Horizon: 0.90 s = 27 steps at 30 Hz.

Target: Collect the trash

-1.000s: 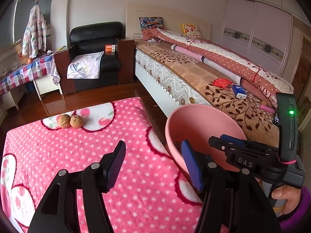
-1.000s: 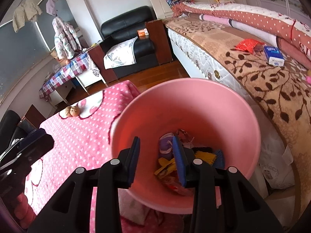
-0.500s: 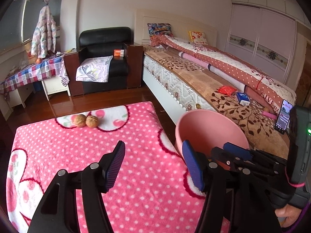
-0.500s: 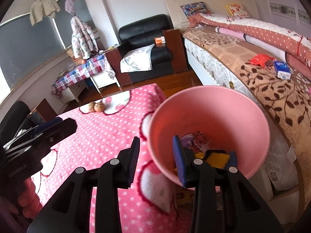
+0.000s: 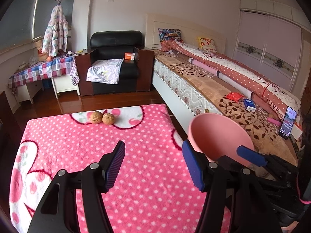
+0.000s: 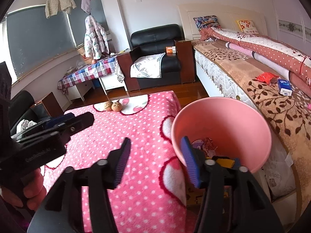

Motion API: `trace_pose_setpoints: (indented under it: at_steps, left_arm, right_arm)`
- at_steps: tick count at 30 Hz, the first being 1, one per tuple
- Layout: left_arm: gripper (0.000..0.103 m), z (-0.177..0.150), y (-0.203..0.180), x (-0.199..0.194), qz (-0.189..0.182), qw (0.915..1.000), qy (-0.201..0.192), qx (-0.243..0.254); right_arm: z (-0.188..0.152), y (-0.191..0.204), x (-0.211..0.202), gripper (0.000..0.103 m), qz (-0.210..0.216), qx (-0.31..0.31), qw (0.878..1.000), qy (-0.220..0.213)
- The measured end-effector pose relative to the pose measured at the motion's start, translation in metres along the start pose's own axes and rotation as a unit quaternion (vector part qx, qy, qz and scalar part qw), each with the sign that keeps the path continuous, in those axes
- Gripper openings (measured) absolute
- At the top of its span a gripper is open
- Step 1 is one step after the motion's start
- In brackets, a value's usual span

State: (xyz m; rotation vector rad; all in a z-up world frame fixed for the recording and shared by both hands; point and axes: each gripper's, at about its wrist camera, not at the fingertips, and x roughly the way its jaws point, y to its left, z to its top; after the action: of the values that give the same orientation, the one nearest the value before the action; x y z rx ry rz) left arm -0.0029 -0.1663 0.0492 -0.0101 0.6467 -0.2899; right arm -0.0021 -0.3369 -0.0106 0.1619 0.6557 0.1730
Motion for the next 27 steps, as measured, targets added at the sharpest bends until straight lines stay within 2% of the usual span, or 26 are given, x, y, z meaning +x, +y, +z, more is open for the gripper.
trace_pose_setpoints:
  at_steps: [11,14,17,27]
  left_arm:
    - [0.06,-0.005,0.023,-0.012,0.017,0.999,-0.01,-0.039]
    - [0.06,-0.008,0.025,-0.015,0.021,0.9989,-0.009,-0.041]
    - [0.06,-0.014,0.025,-0.018,0.027,0.9989,-0.008,-0.037]
    - [0.059,-0.029,0.014,-0.023,0.029,0.9994,-0.004,-0.019]
  right_arm:
    - [-0.002,0.022,-0.017,0.06,-0.012,0.003,0.999,-0.044]
    - [-0.001,0.025,-0.021,0.067,-0.014,0.005,0.998,-0.057]
    - [-0.004,0.03,-0.026,0.069,-0.018,0.004,0.997,-0.074]
    - [-0.021,0.032,-0.029,0.069,-0.034,0.015,0.997,-0.066]
